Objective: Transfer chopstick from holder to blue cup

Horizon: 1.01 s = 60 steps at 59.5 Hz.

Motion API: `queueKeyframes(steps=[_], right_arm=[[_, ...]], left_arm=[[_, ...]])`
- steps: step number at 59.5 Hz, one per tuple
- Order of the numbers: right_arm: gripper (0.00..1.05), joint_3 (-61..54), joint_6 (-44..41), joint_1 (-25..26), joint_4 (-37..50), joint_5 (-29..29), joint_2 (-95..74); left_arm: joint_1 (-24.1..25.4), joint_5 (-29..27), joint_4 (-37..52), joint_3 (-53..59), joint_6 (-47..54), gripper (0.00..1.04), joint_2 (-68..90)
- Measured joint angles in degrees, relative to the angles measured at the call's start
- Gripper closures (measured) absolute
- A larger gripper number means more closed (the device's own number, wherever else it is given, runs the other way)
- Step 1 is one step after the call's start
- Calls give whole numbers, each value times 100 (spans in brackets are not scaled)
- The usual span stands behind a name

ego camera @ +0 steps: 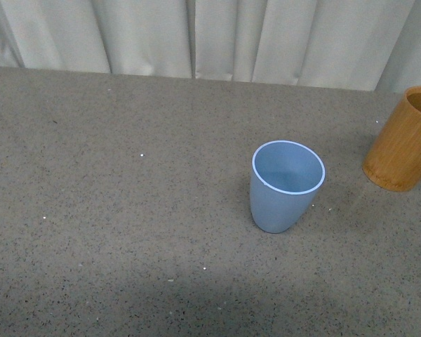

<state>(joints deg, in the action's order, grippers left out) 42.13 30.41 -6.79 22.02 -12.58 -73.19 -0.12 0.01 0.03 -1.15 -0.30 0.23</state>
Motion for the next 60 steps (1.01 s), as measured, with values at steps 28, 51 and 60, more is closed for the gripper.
queueKeyframes(steps=[28,51,60], right_arm=[[102,-341,400,-1346,529,-603,-754],[102,-542,472,-1587,791,-800,-1099],[102,-629,496,-1587,907,-817,-1287]], left_arm=[[0,0,0,0,0,7,-2],[0,0,0,0,0,7,0],[0,0,0,0,0,7,0]])
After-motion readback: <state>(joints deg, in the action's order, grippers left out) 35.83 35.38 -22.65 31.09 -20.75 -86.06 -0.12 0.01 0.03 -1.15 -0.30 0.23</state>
